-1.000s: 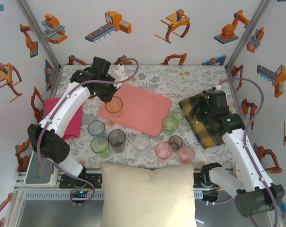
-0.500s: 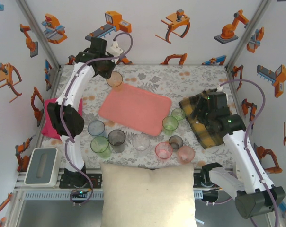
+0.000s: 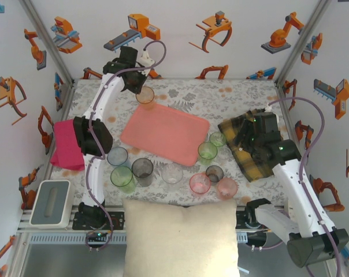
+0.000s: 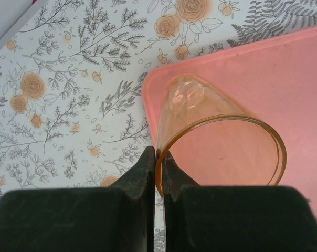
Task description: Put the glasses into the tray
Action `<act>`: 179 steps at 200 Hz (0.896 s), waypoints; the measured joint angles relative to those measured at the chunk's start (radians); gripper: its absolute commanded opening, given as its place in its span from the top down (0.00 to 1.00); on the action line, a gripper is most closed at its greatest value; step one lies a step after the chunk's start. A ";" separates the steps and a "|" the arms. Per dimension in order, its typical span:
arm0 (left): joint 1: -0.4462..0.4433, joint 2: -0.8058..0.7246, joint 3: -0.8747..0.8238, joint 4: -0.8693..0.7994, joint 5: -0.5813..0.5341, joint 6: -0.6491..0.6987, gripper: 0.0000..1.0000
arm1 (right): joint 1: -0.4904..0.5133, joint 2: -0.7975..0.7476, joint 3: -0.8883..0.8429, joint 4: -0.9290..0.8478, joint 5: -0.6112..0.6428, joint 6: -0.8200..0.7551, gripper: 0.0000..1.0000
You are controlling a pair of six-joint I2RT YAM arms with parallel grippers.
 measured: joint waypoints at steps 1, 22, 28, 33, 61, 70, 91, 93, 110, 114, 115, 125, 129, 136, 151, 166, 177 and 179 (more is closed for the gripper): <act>0.001 0.002 0.002 0.000 0.000 0.000 0.97 | 0.000 0.000 0.000 0.000 0.000 0.000 0.33; 0.009 0.024 0.014 -0.003 0.003 -0.006 0.98 | 0.002 0.002 0.000 0.000 0.003 0.000 0.33; 0.010 0.026 0.015 -0.005 0.003 -0.007 0.98 | 0.002 0.003 0.000 0.001 0.003 0.000 0.33; 0.012 0.028 0.018 -0.009 0.003 -0.008 0.97 | 0.002 0.004 0.000 0.001 0.003 0.000 0.33; 0.020 0.036 0.026 -0.017 0.004 -0.015 0.97 | 0.003 0.009 0.000 0.002 0.003 0.000 0.33; 0.021 0.037 0.027 -0.018 0.004 -0.017 0.97 | 0.004 0.009 0.000 0.002 0.003 0.000 0.33; 0.023 0.046 0.033 -0.023 0.004 -0.018 0.96 | 0.005 0.009 0.000 0.001 0.003 0.000 0.33; 0.023 0.047 0.033 -0.023 0.004 -0.018 0.96 | 0.005 0.009 0.000 0.001 0.003 0.000 0.33; 0.023 0.058 0.034 -0.024 0.008 -0.019 0.96 | 0.007 0.009 0.000 0.001 0.003 0.000 0.33; 0.023 0.061 0.035 -0.023 0.008 -0.020 0.96 | 0.008 0.009 0.000 0.001 0.003 0.000 0.33; 0.023 0.061 0.036 -0.023 0.008 -0.020 0.96 | 0.008 0.009 0.000 0.002 0.003 0.000 0.33; 0.023 0.067 0.047 -0.024 0.014 -0.021 0.96 | 0.008 0.008 0.000 0.001 0.003 0.000 0.33; 0.023 0.068 0.050 -0.024 0.016 -0.022 0.96 | 0.008 0.008 0.000 0.001 0.004 0.000 0.33; 0.023 0.070 0.053 -0.025 0.016 -0.021 0.95 | 0.008 0.008 0.000 0.001 0.004 0.000 0.33; 0.023 0.076 0.063 -0.027 0.016 -0.022 0.94 | 0.008 0.008 0.000 0.001 0.006 0.000 0.33; 0.023 0.080 0.068 -0.027 0.019 -0.022 0.89 | 0.008 0.007 0.000 0.001 0.006 0.000 0.33; 0.023 0.080 0.071 -0.030 0.020 -0.021 0.87 | 0.008 0.007 0.000 0.001 0.007 0.001 0.33; 0.023 0.081 0.072 -0.030 0.020 -0.021 0.87 | 0.008 0.007 0.000 0.000 0.007 0.001 0.33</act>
